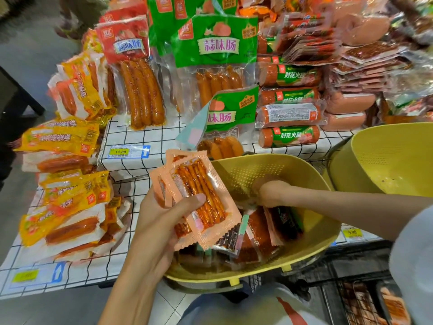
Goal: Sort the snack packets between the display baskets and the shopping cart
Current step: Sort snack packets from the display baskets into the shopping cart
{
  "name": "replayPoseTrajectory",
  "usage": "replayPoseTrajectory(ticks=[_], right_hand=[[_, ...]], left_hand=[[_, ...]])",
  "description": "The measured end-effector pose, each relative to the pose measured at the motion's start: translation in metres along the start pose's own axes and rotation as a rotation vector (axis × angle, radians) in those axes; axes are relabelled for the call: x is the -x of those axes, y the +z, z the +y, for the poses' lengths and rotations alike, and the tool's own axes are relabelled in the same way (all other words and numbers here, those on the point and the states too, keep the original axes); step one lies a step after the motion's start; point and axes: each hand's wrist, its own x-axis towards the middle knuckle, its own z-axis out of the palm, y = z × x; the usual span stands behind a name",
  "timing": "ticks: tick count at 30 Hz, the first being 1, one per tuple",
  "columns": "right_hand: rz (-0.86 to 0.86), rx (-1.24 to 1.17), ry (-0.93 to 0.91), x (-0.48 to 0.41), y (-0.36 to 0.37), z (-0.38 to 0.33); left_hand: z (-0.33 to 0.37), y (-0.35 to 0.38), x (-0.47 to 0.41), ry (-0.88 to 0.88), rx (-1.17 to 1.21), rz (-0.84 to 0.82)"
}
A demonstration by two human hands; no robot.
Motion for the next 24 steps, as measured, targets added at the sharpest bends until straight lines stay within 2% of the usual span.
replayPoseTrajectory(ticks=[3,6,9,11,15,17,21,24], right_hand=[[0.162,-0.098,-0.020,0.013,-0.008,0.004],[0.420,-0.223,-0.055,0.031,-0.014,0.009],[0.500,-0.255,-0.083,0.039,-0.016,0.019],[0.426,-0.211,-0.086,0.037,-0.013,0.020],[0.103,-0.166,-0.080,0.027,-0.003,0.013],[0.019,-0.073,-0.059,0.022,0.000,0.011],[-0.023,0.032,-0.023,0.020,0.005,0.008],[0.043,0.009,-0.036,0.026,0.003,0.007]], left_hand=[[0.001,-0.002,0.000,-0.004,-0.002,-0.002],[0.002,-0.004,-0.001,-0.009,0.001,0.008],[0.001,-0.003,-0.002,-0.008,0.001,0.022],[0.001,-0.001,-0.003,-0.015,-0.001,0.022],[-0.001,0.002,-0.002,-0.017,-0.006,0.011],[-0.001,0.002,-0.001,-0.016,-0.017,0.007],[-0.002,0.001,0.001,-0.024,-0.020,0.009],[-0.003,-0.001,0.003,-0.031,-0.025,0.012]])
